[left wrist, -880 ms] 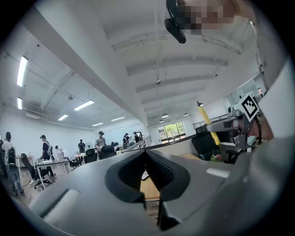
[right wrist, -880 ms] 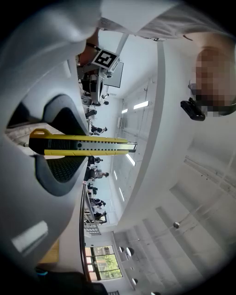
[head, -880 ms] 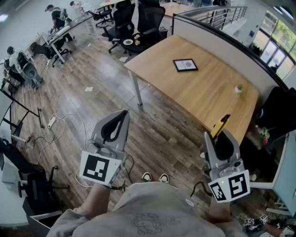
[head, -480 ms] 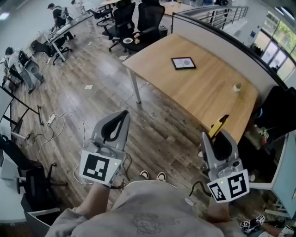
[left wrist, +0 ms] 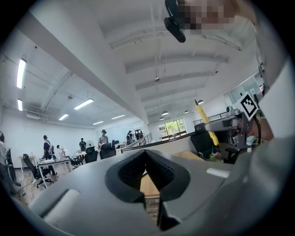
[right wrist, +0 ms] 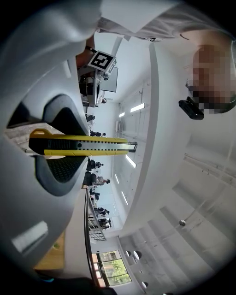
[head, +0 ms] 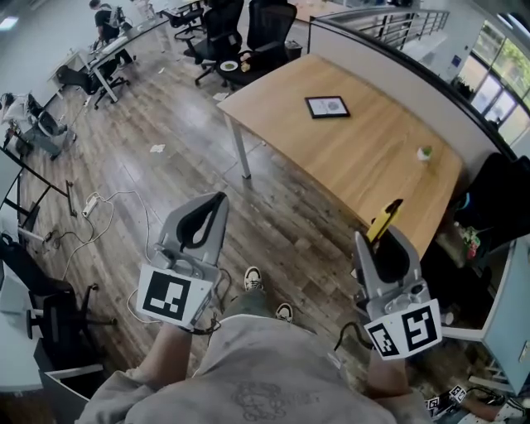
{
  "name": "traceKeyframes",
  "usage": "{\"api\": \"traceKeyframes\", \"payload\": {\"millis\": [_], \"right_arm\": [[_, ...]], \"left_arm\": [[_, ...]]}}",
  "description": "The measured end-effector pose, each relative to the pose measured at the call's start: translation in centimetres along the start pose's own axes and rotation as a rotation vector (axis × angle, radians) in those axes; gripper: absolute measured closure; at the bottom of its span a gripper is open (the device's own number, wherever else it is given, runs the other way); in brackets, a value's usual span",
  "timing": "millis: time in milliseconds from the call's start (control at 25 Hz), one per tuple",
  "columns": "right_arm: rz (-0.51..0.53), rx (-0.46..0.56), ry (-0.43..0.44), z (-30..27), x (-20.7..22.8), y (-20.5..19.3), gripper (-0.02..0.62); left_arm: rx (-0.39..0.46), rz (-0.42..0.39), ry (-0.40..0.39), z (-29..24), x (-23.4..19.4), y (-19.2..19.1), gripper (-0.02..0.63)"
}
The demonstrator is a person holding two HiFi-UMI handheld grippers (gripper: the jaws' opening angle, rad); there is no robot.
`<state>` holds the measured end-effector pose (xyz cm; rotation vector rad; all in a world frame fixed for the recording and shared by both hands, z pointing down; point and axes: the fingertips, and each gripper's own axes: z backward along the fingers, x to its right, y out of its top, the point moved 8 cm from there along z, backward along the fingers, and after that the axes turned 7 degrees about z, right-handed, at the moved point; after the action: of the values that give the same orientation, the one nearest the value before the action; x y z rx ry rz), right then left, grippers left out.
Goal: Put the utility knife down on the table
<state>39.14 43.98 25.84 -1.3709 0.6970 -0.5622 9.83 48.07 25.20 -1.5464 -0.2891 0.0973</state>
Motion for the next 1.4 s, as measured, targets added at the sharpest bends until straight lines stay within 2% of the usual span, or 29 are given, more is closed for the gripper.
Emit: {"api": "traceKeyframes", "payload": {"millis": [160,440,640,760,960,1080,1240,1400], "right_arm": [[0.026,-0.025,-0.015,-1.5,0.1,-1.0,0.459],[0.006,-0.055,-0.003,-6.1,0.8,-1.8,0.459],[-0.003,-0.064,0.008,-11.1,1.9,-2.7,0.459],[-0.037,-0.053,0.040,-14.8,2.6,-3.2,0.459],[0.008,-0.083,0.038,-22.1,3.1,-3.4,0.459],[0.000,-0.097,0.035,-26.5,3.4,-3.1,0.459],[-0.009,-0.110,0.014,-32.4,3.5,-3.3,0.459],[-0.013,-0.110,-0.006,-37.8,3.3,-3.3,0.459]], "left_arm": [[-0.002,0.009,0.012,-0.5,-1.0,-1.1,0.606],[-0.049,0.028,0.011,-3.0,-3.9,-2.3,0.606],[-0.077,0.052,0.016,-6.0,-7.1,-3.5,0.606],[-0.051,0.059,-0.020,-8.5,-9.5,-3.9,0.606],[-0.064,0.061,-0.033,-12.7,-14.8,-4.1,0.606],[-0.065,0.069,-0.041,-15.1,-18.6,-4.1,0.606],[-0.060,0.028,-0.061,-17.8,-23.7,-4.5,0.606],[-0.056,0.023,-0.067,-20.1,-28.6,-4.8,0.606]]}}
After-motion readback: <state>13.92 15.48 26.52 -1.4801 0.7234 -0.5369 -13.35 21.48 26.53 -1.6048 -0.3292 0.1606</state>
